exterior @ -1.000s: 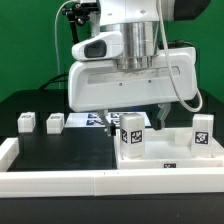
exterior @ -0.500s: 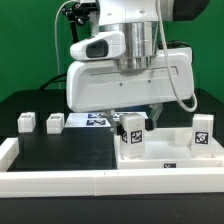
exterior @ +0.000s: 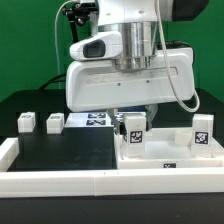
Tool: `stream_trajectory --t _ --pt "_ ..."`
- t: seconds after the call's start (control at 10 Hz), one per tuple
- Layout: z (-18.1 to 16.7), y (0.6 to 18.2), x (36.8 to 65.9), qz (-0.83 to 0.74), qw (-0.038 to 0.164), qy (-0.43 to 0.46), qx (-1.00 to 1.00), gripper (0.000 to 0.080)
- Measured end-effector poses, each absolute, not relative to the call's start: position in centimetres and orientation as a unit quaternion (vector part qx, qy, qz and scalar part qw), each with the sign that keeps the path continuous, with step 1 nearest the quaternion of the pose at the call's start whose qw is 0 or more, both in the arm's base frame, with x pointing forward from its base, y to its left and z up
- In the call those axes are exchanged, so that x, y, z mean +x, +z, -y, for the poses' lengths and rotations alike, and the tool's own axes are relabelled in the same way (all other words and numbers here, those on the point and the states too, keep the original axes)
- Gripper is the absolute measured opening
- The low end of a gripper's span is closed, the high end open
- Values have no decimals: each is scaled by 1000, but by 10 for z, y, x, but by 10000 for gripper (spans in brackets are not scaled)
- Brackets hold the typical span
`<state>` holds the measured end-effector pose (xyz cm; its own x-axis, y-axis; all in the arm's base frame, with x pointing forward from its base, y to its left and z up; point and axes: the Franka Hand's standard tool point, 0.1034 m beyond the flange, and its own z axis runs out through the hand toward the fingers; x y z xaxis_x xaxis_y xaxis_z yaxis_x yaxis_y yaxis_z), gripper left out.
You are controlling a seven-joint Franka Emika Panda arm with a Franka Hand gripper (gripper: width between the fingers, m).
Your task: Assemble square table
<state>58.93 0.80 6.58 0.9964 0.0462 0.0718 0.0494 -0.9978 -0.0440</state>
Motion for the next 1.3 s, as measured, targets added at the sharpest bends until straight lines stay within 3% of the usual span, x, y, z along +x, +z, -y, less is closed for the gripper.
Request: stream_trajectory --t 0.3,1.0,1.1,1.2,1.3 --pt "-8 65 589 -147 36 -33 -988 290" --pt "-12 63 589 -418 41 -17 -907 290" --pt "-13 63 588 -428 41 -16 -903 380" --pt "-12 63 588 -407 40 -17 -912 380" --pt "-13 63 588 -399 40 -17 -916 559"
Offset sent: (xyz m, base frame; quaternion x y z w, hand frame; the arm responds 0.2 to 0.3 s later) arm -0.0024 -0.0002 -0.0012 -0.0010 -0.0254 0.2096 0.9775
